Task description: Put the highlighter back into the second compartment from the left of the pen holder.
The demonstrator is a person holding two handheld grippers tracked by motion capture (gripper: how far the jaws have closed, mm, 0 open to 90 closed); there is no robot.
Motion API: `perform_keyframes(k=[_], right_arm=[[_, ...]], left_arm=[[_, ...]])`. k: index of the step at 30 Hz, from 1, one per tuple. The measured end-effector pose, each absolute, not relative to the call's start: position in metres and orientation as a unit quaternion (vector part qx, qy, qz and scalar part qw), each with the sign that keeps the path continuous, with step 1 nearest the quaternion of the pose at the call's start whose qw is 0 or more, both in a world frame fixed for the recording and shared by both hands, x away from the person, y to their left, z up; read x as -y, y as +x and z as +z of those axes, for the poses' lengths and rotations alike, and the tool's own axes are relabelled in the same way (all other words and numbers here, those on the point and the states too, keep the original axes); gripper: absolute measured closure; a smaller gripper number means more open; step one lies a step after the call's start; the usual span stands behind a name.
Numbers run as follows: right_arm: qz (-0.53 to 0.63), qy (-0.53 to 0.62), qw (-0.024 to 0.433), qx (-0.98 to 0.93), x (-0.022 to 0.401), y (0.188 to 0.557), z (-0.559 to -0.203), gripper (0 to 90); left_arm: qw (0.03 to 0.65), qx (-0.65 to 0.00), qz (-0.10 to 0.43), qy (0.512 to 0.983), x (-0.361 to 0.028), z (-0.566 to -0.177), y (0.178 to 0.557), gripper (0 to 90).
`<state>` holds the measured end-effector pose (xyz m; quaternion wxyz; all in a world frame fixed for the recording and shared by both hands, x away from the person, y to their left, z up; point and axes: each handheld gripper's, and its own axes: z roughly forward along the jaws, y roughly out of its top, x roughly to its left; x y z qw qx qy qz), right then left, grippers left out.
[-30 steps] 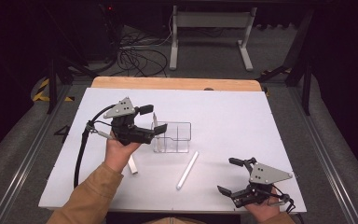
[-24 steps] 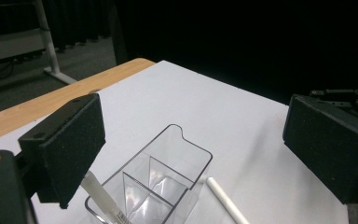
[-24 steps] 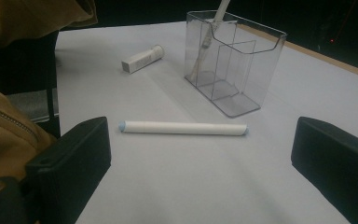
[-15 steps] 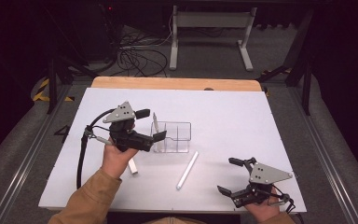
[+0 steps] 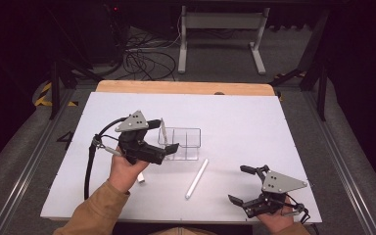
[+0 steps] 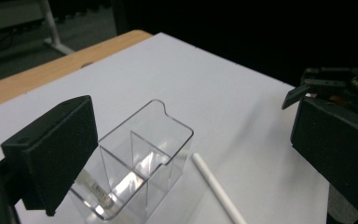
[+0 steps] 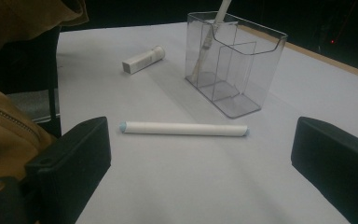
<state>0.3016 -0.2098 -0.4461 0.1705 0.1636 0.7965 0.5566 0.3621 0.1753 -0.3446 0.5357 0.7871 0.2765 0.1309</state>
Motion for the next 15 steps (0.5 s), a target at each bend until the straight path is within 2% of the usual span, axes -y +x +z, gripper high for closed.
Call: perform_keyframes(k=[14, 15], right_arm=[[0.557, 0.163, 0.169, -0.797, 0.210, 0.301, -0.446, 5.6], [0.557, 0.163, 0.169, -0.797, 0.210, 0.301, -0.446, 5.6]], left_arm=[[0.504, -0.302, 0.079, 0.805, -0.161, -0.346, 0.357, 4.6], [0.503, -0.300, 0.087, 0.805, -0.160, -0.347, 0.356, 6.1]])
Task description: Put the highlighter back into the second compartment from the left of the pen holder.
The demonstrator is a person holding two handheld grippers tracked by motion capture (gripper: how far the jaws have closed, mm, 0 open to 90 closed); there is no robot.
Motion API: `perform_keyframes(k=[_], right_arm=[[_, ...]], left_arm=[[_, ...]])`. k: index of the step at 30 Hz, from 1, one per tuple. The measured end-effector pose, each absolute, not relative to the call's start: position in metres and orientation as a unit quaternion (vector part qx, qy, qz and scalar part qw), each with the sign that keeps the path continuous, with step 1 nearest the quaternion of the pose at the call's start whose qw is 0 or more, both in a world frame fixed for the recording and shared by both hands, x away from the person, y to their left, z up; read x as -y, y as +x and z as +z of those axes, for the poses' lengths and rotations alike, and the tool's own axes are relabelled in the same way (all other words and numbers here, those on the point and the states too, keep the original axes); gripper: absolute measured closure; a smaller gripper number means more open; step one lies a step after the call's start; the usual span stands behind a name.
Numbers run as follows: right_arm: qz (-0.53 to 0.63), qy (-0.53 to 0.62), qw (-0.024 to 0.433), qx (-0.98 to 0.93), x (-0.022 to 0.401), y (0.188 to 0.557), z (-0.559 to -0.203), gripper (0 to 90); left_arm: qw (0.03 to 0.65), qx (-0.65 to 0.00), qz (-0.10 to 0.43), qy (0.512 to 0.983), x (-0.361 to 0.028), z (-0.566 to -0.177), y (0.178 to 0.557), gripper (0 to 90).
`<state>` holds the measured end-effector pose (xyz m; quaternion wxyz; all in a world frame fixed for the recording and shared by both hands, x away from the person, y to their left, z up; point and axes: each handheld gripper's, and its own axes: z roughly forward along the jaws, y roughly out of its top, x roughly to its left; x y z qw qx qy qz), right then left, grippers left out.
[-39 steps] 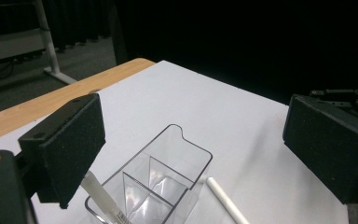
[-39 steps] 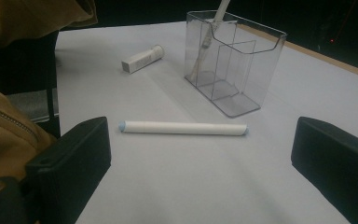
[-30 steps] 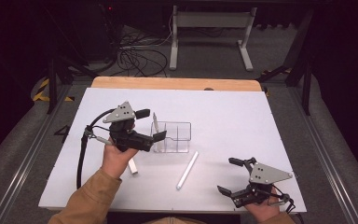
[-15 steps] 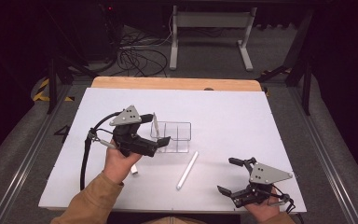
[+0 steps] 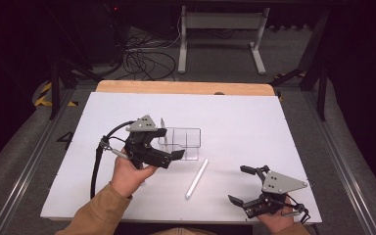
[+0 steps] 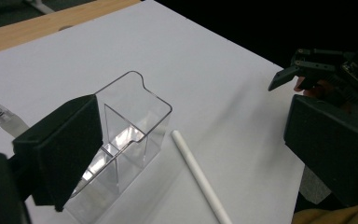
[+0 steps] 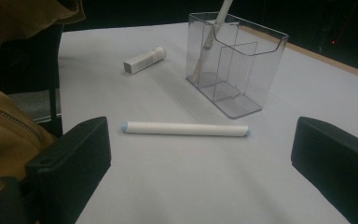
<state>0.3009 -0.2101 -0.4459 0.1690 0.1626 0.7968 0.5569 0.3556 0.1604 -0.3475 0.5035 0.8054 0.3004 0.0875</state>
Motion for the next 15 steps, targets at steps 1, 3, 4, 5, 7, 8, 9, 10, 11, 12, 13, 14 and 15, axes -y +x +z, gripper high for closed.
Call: perform_keyframes(k=[1, 3, 4, 5, 7, 8, 9, 10, 11, 12, 13, 14, 15], right_arm=[[0.558, 0.164, 0.168, -0.796, 0.2099, 0.3008, -0.4459, 5.6], [0.558, 0.163, 0.168, -0.796, 0.2100, 0.3008, -0.4459, 5.6], [0.557, 0.163, 0.169, -0.797, 0.2101, 0.3009, -0.4459, 5.6], [0.557, 0.163, 0.169, -0.797, 0.2101, 0.3009, -0.4459, 5.6], [0.557, 0.162, 0.169, -0.797, 0.2100, 0.3008, -0.4459, 5.6], [0.558, 0.163, 0.169, -0.796, 0.2100, 0.3006, -0.4459, 5.6], [0.558, 0.163, 0.169, -0.796, 0.2101, 0.3006, -0.4459, 5.6], [0.558, 0.163, 0.169, -0.796, 0.2102, 0.3007, -0.4459, 5.6], [0.558, 0.163, 0.169, -0.796, 0.2102, 0.3007, -0.4460, 5.6], [0.558, 0.163, 0.168, -0.796, 0.2101, 0.3007, -0.4460, 5.6], [0.557, 0.162, 0.169, -0.796, 0.2101, 0.3008, -0.4460, 5.6], [0.557, 0.162, 0.169, -0.797, 0.2101, 0.3007, -0.4461, 5.6], [0.558, 0.162, 0.169, -0.796, 0.2101, 0.3007, -0.4460, 5.6]], left_arm=[[0.502, -0.301, 0.096, 0.805, -0.1603, -0.3487, 0.3543, 8.2], [0.503, -0.303, 0.082, 0.805, -0.1597, -0.3508, 0.3542, 11.2], [0.501, -0.307, 0.072, 0.806, -0.1590, -0.3515, 0.3548, 11.5], [0.500, -0.308, 0.070, 0.806, -0.1586, -0.3519, 0.3556, 11.8], [0.499, -0.308, 0.069, 0.807, -0.1577, -0.3520, 0.3548, 12.7], [0.497, -0.309, 0.072, 0.807, -0.1573, -0.3517, 0.3545, 13.2], [0.497, -0.308, 0.073, 0.808, -0.1569, -0.3516, 0.3543, 13.7], [0.497, -0.307, 0.073, 0.808, -0.1566, -0.3517, 0.3543, 13.7], [0.497, -0.305, 0.072, 0.809, -0.1565, -0.3518, 0.3545, 13.9], [0.496, -0.307, 0.069, 0.809, -0.1557, -0.3519, 0.3539, 13.9], [0.494, -0.306, 0.072, 0.810, -0.1551, -0.3522, 0.3539, 14.1], [0.491, -0.307, 0.073, 0.812, -0.1543, -0.3523, 0.3539, 14.2], [0.489, -0.310, 0.073, 0.812, -0.1529, -0.3528, 0.3537, 14.7]])
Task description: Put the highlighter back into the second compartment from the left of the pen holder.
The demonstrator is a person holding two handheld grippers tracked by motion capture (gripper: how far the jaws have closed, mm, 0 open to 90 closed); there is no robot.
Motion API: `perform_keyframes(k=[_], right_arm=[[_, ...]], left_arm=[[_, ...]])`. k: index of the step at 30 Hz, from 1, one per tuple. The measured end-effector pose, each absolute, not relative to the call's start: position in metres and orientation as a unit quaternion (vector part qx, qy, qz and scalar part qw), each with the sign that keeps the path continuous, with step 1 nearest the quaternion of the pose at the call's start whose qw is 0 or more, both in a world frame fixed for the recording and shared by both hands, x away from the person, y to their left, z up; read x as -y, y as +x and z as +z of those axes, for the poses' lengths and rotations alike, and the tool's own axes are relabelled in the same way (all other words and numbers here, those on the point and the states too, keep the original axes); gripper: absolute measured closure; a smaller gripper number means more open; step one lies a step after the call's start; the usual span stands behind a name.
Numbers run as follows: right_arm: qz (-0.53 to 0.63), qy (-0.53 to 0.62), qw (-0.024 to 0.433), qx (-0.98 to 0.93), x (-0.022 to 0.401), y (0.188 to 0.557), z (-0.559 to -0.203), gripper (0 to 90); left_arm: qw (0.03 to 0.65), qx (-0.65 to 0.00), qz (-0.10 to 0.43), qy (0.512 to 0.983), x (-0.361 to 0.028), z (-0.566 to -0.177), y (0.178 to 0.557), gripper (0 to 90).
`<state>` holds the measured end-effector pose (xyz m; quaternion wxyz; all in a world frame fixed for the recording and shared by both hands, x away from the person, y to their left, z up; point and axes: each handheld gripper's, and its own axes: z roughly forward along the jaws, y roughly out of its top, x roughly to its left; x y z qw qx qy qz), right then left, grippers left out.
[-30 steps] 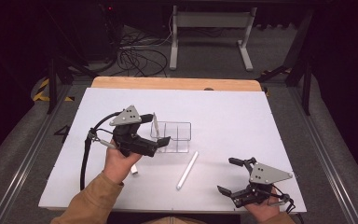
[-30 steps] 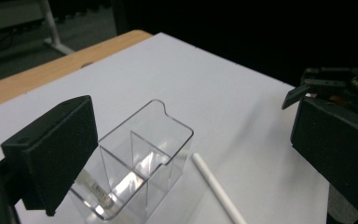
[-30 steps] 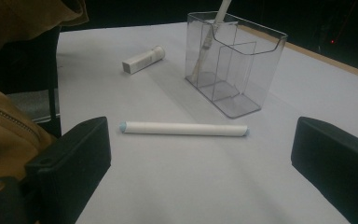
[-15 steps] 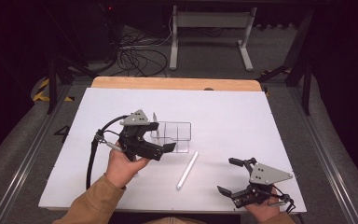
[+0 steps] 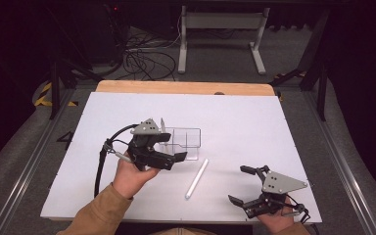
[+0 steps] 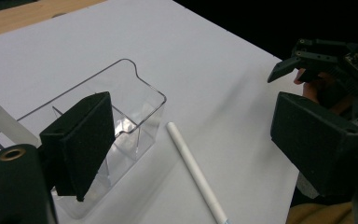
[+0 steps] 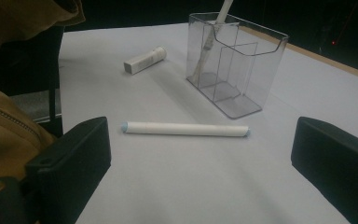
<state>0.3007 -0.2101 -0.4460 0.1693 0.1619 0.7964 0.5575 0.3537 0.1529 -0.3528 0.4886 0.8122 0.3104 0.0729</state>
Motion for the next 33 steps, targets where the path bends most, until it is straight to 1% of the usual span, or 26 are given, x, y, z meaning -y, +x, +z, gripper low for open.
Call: perform_keyframes(k=[11, 16, 22, 26, 27, 33], right_arm=[[0.558, 0.161, 0.170, -0.796, 0.210, 0.300, -0.446, 5.7], [0.559, 0.161, 0.172, -0.795, 0.211, 0.300, -0.445, 5.7], [0.559, 0.161, 0.172, -0.795, 0.211, 0.300, -0.445, 5.7], [0.559, 0.162, 0.172, -0.795, 0.211, 0.300, -0.445, 5.7], [0.559, 0.162, 0.172, -0.795, 0.211, 0.300, -0.445, 5.7], [0.561, 0.162, 0.172, -0.794, 0.211, 0.300, -0.445, 5.7]], left_arm=[[0.456, -0.328, 0.062, 0.825, -0.137, -0.362, 0.354, 22.5], [0.442, -0.328, 0.054, 0.833, -0.127, -0.369, 0.353, 23.4], [0.411, -0.327, 0.050, 0.850, -0.115, -0.381, 0.355, 24.3], [0.383, -0.341, 0.040, 0.858, -0.109, -0.389, 0.358, 27.0], [0.372, -0.343, 0.039, 0.862, -0.107, -0.390, 0.359, 26.5], [0.340, -0.351, 0.036, 0.872, -0.098, -0.397, 0.361, 29.4]])
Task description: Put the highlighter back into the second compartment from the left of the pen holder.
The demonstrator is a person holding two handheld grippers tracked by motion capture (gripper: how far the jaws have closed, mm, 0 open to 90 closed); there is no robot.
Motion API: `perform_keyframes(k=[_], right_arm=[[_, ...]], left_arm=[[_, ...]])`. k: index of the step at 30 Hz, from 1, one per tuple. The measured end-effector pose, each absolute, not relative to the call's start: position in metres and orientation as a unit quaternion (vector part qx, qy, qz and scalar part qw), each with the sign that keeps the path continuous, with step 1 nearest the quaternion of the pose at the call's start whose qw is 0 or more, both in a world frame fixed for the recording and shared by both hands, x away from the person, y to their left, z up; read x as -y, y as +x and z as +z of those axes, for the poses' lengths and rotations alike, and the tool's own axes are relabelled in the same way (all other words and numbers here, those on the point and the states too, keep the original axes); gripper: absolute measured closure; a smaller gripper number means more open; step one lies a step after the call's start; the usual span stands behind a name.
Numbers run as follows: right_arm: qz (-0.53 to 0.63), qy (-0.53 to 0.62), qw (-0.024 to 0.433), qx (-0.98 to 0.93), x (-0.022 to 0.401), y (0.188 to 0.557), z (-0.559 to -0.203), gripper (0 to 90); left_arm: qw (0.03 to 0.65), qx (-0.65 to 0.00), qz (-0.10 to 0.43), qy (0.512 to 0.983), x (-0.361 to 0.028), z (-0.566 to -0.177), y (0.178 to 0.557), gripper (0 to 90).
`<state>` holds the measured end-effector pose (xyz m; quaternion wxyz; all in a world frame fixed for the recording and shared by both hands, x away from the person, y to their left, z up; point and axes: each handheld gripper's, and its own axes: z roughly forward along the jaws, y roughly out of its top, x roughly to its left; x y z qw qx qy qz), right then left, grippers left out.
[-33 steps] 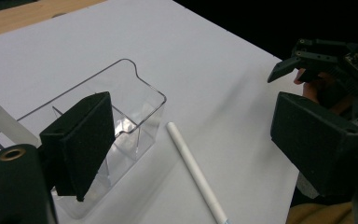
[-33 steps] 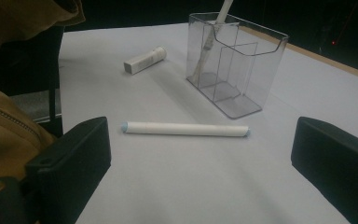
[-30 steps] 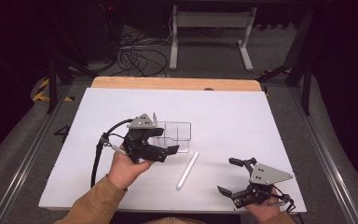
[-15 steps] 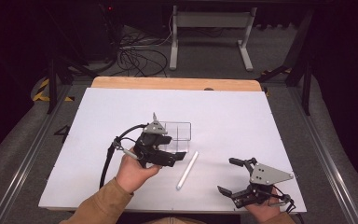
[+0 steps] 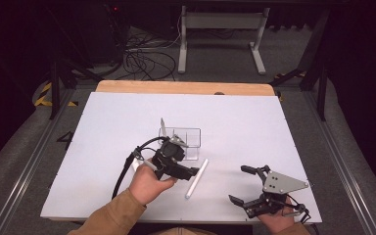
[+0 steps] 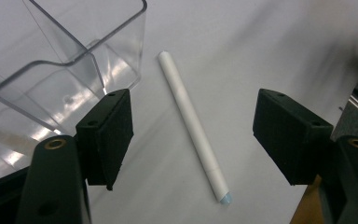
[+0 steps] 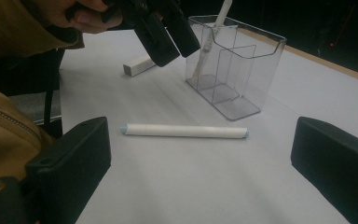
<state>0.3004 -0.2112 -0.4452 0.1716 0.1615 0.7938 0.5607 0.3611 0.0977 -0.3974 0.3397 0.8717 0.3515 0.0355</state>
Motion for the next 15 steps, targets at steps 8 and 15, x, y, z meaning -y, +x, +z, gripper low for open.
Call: perform_keyframes(k=[8, 15], right_arm=[[0.560, 0.162, 0.172, -0.794, 0.211, 0.300, -0.445, 5.7], [0.561, 0.161, 0.173, -0.794, 0.212, 0.300, -0.445, 5.7]], left_arm=[[0.310, -0.362, 0.019, 0.879, -0.085, -0.408, 0.366, 36.2], [0.286, -0.368, 0.026, 0.884, -0.075, -0.419, 0.372, 44.2]])
